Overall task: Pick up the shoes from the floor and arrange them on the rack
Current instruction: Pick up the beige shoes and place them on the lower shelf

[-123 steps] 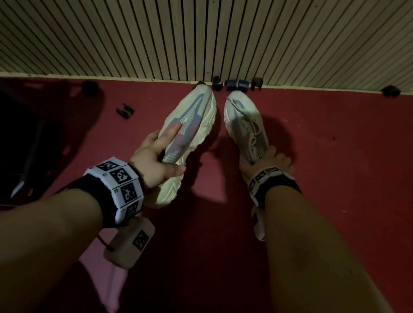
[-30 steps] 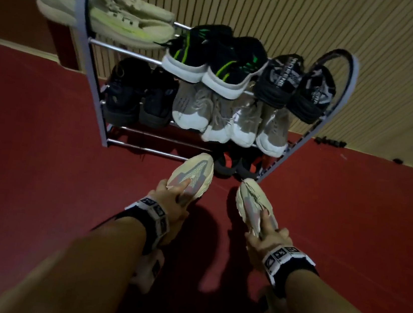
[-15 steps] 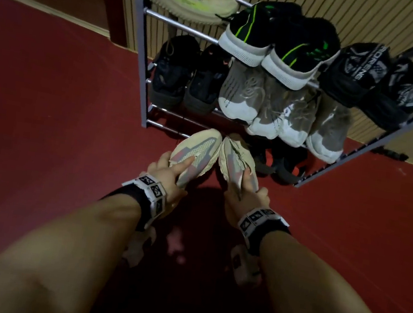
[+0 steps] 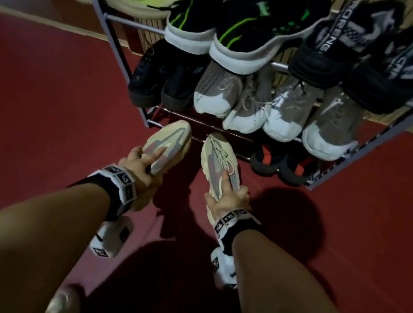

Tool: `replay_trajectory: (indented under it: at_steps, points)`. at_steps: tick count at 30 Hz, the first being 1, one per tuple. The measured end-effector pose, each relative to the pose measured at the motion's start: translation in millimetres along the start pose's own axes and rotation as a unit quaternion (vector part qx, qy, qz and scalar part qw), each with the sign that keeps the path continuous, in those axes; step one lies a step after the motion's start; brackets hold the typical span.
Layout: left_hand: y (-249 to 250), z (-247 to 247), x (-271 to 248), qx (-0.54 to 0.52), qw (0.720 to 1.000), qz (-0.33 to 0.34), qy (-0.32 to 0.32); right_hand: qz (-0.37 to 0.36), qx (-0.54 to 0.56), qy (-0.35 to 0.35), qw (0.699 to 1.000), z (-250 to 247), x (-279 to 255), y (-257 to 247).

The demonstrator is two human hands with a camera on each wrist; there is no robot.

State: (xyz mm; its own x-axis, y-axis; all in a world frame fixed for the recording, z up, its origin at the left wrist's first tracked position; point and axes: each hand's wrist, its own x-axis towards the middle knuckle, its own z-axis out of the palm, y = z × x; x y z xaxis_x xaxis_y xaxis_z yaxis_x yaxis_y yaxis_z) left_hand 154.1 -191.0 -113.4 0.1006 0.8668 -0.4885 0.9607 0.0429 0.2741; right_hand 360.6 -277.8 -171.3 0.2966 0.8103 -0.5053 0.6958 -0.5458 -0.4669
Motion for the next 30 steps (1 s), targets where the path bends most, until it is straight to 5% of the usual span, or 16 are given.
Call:
replay_trajectory:
  at_steps: [10,18,21,24,30]
  points:
    - [18.9,11.4,63.5,0.034,0.996,0.08,-0.028,0.034,-0.086,0.042,0.995,-0.7,30.0,2.5]
    - [17.8,-13.0,122.7,0.062,0.983,0.159,-0.061,0.109,-0.035,0.13,0.985,9.4,48.6,-25.7]
    - [1.7,-20.8,143.9,0.016,0.984,0.161,-0.077,0.107,-0.044,0.122,0.986,10.6,46.3,-44.2]
    - [-17.1,-27.0,155.5,-0.053,0.983,0.155,-0.078,0.187,-0.014,0.124,0.974,14.9,48.0,-61.0]
    - [-23.5,-33.2,166.2,-0.042,0.985,0.145,-0.083,0.194,0.039,0.159,0.967,27.4,65.0,-88.7]
